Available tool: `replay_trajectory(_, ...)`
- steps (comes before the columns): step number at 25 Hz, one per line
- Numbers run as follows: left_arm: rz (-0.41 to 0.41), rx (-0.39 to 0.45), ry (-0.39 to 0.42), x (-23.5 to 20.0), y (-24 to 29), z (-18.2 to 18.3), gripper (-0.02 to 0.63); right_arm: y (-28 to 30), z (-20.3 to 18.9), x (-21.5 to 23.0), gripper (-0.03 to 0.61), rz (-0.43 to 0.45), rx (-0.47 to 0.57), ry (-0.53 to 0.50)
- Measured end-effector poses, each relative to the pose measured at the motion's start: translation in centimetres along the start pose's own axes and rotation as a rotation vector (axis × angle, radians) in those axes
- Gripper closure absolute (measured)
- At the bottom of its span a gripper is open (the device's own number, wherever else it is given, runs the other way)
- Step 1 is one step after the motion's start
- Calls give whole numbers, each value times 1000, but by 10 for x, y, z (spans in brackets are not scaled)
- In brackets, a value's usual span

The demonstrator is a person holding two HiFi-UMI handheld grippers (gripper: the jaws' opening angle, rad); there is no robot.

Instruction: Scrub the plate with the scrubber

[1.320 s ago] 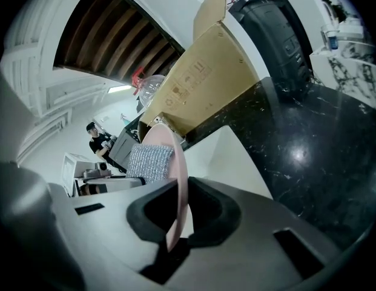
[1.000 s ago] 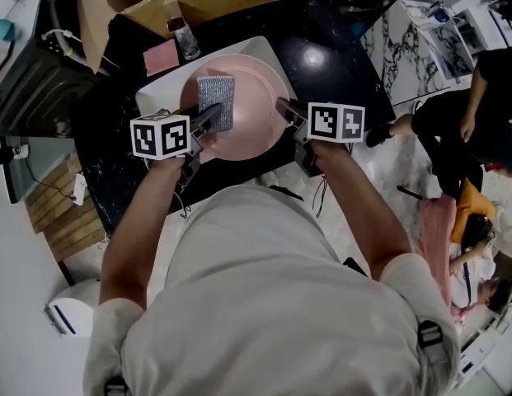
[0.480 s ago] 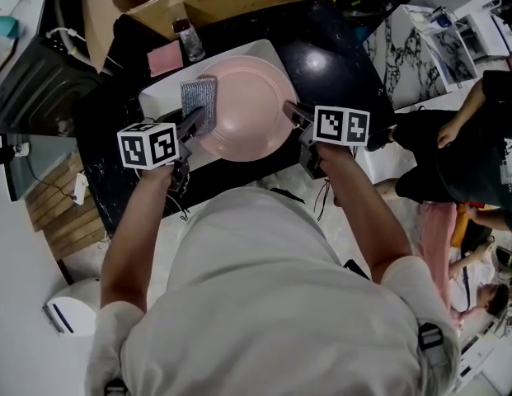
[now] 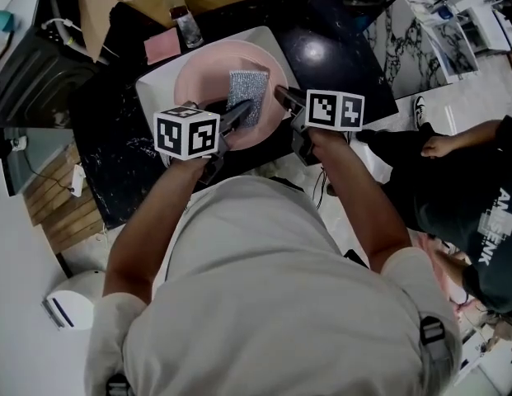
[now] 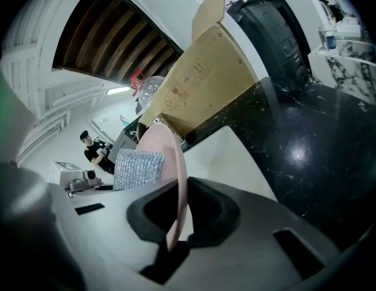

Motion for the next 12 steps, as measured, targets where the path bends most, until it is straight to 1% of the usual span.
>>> replay_trajectory(3,-7,-21,5,3,11,-4,545,1,1,-4,556,5,0,-10)
replay_trajectory(7,17,-28,-9,-10,7,-10,545,0,0,-4,555,7,-3,-11)
replay_trajectory(12,81,-18,-27,-38,-18,-13,545,-4,0,2,554,-2,5,-7)
Point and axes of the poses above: the fingertips, and each gripper's own axes: y forward along the fingers, x to its right, z out of its top, the point moved 1 cm from there along -y, backward along the fingers, and after that the axes turned 5 degrees about -x, right-handed, at the moved point
